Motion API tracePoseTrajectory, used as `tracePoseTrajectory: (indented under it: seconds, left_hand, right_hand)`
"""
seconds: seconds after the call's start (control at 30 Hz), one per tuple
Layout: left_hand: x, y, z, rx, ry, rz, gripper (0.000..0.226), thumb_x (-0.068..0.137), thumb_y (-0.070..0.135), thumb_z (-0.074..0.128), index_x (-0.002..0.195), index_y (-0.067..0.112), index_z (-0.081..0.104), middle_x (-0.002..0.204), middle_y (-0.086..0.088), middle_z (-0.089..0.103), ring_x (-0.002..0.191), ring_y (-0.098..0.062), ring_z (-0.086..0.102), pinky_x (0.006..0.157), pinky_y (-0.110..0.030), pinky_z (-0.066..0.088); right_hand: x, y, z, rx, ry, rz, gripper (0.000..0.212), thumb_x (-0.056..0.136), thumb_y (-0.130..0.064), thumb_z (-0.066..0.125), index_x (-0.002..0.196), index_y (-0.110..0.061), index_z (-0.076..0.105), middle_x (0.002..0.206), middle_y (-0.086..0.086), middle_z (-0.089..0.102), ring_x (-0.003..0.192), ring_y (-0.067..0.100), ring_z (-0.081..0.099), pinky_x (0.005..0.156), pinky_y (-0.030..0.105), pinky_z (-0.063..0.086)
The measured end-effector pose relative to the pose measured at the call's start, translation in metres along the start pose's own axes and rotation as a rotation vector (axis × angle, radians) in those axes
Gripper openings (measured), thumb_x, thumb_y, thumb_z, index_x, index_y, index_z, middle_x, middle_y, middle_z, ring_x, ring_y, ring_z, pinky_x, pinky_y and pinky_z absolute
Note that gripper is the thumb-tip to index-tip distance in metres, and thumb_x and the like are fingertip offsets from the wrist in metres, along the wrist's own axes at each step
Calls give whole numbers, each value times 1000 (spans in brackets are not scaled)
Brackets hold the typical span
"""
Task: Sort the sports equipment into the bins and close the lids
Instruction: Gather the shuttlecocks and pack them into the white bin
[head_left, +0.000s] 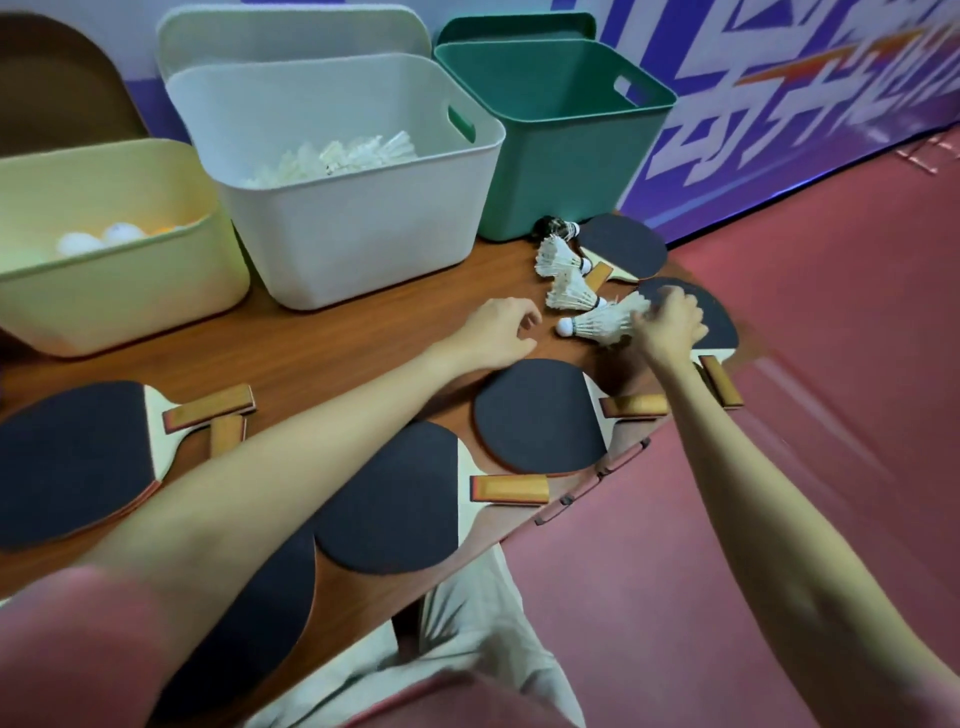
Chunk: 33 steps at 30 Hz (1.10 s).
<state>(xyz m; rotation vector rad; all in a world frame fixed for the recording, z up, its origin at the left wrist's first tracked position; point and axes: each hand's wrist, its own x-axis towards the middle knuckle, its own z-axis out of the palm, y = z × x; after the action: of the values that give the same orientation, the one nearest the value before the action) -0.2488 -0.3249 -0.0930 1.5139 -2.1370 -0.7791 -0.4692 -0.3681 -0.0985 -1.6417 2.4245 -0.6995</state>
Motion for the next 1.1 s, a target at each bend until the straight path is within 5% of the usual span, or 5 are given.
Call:
tracePoseTrajectory:
  seconds: [0.07,0.43,0.87,0.97,1.1]
  left_hand:
    - [13,4,4,40,-11,2,41,86,18,61,126,10,56,123,-7,61,113,-22,56,97,-37,45]
    - [42,-18,26,134,12,-13,64,79,19,74,137,16,46,136,-6,51,126,-29,43,105,-45,37]
    - [-3,-48,-13,-119,228,16,48,72,17,79,117,16,60,102,3,66,91,-15,60,75,-24,46]
    - [-16,-52,-22,-181,294,-47,52,72,15,79,120,15,59,103,8,64,91,-9,57,71,-5,37]
    - [-28,-58,-29,-271,428,-201,55,70,22,84,118,13,58,101,8,61,92,-8,54,73,-12,35]
  right_hand:
    - [-2,2,4,87,-50,11,15,79,-14,54,85,-7,65,96,18,63,102,41,55,86,40,37]
    - [-24,-13,12,559,-229,-146,12,81,-6,60,69,-9,60,66,-1,57,65,10,51,62,25,40]
    - [-72,-71,19,629,-252,-591,5,82,-9,69,77,-12,69,69,-20,58,61,-3,53,59,10,38]
    - [-76,-79,25,584,-253,-669,12,84,-23,69,90,-13,73,85,-9,68,74,2,57,70,19,44]
    - [-63,-78,30,417,-80,-771,29,94,-33,53,109,-14,69,109,5,62,101,20,53,91,29,41]
